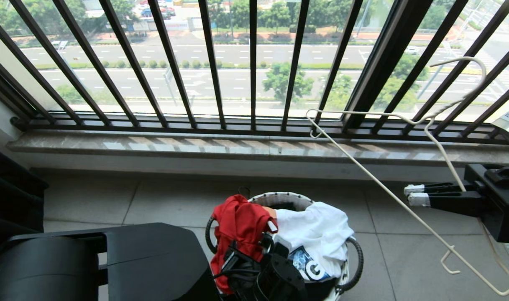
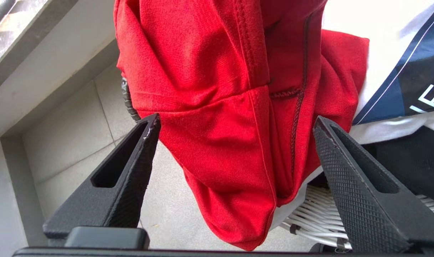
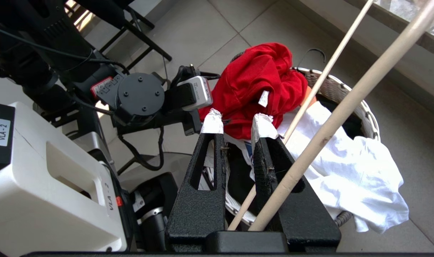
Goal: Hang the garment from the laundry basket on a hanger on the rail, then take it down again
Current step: Pick up clothes from the basket
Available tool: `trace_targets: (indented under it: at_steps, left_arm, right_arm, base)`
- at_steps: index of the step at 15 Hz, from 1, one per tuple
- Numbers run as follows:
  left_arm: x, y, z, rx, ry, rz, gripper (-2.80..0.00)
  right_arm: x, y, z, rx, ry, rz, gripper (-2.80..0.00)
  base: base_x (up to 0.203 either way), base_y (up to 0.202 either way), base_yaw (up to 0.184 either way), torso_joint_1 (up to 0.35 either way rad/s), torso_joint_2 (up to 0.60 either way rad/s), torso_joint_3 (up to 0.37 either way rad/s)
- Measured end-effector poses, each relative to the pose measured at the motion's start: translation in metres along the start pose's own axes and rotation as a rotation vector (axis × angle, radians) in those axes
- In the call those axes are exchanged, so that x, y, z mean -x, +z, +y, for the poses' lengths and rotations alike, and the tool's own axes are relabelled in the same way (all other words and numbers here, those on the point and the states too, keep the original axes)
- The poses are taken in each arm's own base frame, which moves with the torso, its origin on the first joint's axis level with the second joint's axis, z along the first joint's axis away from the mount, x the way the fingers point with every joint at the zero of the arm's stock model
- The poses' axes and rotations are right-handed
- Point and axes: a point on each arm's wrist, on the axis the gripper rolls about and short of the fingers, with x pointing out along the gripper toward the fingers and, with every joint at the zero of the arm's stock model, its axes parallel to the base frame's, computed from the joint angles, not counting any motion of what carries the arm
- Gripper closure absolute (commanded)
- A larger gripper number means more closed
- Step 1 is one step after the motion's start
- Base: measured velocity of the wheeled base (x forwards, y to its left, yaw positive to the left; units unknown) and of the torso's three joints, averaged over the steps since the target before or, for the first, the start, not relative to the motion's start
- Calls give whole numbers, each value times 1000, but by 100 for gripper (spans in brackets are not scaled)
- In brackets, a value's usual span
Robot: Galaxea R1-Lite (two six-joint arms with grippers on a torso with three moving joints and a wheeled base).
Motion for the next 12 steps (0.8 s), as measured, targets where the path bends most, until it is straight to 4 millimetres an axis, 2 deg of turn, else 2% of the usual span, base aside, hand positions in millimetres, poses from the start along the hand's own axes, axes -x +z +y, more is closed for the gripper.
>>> trace_targets:
  at_steps: [4, 8, 12]
  left_arm:
    - [-14, -3, -2, -6, 51, -10, -280]
    - [-31, -4, 11, -11, 98, 17, -280]
    - [-38, 1, 16, 30, 118, -7, -280]
  right_arm:
    - [0, 0, 0, 0, 0, 0, 0]
    - [0, 0, 0, 0, 0, 0, 0]
    - [0, 0, 0, 0, 0, 0, 0]
  base:
    - [0, 0, 0, 0, 0, 0]
    - [0, 0, 0, 0, 0, 0]
    - [0, 0, 0, 0, 0, 0]
